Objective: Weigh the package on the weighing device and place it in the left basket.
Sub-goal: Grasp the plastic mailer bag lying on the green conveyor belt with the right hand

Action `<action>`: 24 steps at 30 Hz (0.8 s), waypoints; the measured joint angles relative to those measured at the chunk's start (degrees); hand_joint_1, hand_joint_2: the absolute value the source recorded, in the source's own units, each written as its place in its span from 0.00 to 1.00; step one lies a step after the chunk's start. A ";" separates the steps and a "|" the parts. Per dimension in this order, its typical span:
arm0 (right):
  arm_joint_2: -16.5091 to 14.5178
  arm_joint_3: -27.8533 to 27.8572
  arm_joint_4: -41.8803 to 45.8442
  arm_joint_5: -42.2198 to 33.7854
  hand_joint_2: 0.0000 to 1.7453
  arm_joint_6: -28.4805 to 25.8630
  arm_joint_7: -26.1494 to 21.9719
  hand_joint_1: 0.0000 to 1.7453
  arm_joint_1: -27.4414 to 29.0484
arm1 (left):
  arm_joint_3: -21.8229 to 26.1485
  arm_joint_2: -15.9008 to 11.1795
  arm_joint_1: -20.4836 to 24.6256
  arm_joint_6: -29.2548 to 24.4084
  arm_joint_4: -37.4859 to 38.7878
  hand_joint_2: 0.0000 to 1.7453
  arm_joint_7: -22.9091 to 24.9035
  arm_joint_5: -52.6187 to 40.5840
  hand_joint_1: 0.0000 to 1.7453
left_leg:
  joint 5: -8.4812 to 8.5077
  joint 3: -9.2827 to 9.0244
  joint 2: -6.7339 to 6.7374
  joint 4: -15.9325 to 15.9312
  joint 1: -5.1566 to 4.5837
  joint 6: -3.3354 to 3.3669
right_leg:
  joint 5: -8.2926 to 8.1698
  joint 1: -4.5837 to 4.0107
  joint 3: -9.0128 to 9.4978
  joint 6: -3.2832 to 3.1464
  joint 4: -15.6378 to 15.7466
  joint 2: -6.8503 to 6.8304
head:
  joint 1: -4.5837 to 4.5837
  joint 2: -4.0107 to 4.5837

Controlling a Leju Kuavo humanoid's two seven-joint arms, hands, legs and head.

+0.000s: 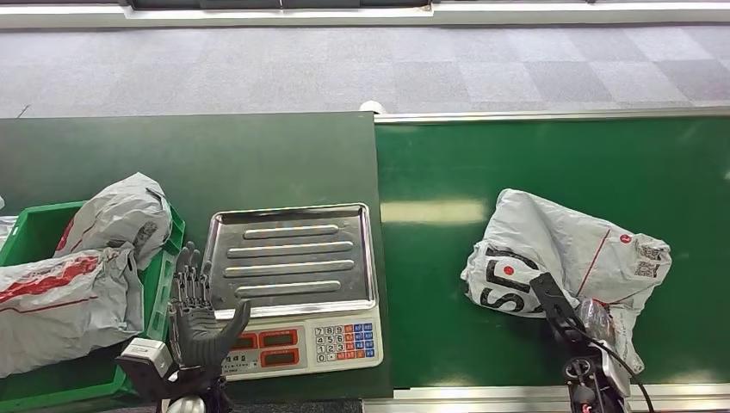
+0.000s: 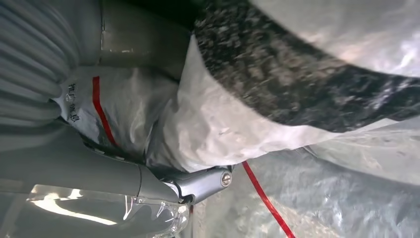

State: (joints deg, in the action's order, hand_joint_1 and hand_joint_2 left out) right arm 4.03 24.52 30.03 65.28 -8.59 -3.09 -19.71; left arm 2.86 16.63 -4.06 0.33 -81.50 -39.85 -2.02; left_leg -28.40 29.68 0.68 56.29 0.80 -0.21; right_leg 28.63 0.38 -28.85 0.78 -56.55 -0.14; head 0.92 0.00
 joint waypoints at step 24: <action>-12.70 5.25 52.65 -49.82 1.00 -27.37 -36.99 0.96 20.49 | 0.46 -0.23 -2.82 0.83 -0.97 1.00 0.00 -0.10 0.00 | -0.09 1.07 -0.56 0.00 -0.02 0.00 | 0.28 0.00 -0.71 -0.02 -0.01 -0.59 | 0.02 0.00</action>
State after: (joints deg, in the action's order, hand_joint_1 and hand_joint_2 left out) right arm -8.67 29.77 82.68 15.45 -35.96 -40.09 0.78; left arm 3.32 16.39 -6.88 1.16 -82.47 -39.85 -2.12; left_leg -28.49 30.74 0.11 56.29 0.78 -0.21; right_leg 28.91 0.38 -29.56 0.76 -56.56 -0.73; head 0.94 0.00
